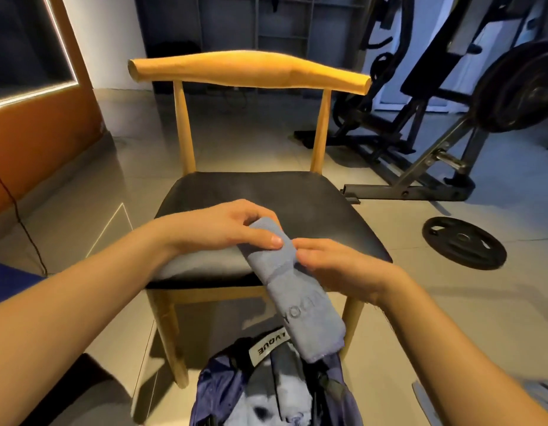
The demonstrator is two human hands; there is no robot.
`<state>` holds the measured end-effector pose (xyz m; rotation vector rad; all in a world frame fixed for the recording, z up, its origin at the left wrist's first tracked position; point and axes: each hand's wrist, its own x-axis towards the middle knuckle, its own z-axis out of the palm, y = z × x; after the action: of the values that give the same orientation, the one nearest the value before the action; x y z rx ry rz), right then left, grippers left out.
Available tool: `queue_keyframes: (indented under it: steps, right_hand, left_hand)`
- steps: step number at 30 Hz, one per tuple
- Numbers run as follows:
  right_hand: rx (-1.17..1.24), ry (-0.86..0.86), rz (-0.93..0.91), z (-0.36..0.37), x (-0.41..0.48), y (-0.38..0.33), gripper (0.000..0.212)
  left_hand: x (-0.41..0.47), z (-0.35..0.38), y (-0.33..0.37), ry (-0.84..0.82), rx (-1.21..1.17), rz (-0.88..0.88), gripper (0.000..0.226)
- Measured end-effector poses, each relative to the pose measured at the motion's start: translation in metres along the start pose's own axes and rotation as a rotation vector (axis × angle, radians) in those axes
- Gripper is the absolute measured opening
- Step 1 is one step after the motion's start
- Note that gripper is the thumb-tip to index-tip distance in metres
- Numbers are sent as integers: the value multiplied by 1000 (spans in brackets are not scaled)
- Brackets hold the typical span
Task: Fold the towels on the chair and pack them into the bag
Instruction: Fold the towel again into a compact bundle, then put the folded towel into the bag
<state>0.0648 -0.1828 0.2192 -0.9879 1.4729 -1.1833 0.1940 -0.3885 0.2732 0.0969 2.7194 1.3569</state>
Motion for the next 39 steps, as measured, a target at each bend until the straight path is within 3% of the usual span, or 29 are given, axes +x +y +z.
queue_keyframes:
  steps: [2, 4, 9, 15, 23, 25, 27, 29, 34, 36, 39]
  right_hand:
    - [96, -102, 66, 16, -9, 17, 65]
    - [120, -57, 116, 27, -16, 36, 61]
    - [114, 60, 243, 37, -35, 88, 86]
    - [207, 219, 291, 49, -55, 142, 42]
    - [403, 406, 342, 67, -61, 214, 31]
    - [275, 523, 377, 71, -54, 230, 26]
    - [72, 647, 438, 77, -43, 250, 20]
    - [-79, 714, 494, 88, -29, 274, 18]
    - [-103, 766, 610, 125, 9, 302, 41]
    - [-110, 760, 626, 137, 21, 307, 44]
    - [-169, 784, 637, 147, 34, 311, 46]
  left_hand:
    - [3, 14, -5, -45, 0, -33, 26]
    - [3, 28, -15, -75, 9, -85, 27]
    - [4, 73, -47, -136, -17, -230, 32]
    - [17, 122, -80, -213, -76, -393, 33]
    - [47, 161, -127, -379, -112, -471, 9]
    - [53, 166, -142, -420, 19, -491, 25]
    - [61, 165, -157, -452, 328, -479, 43]
    - [69, 167, -175, -411, 637, -433, 47]
    - [58, 195, -220, -223, 816, -469, 60]
    - [50, 201, -234, -205, 901, -403, 56]
    - [44, 190, -249, -142, 845, -400, 23]
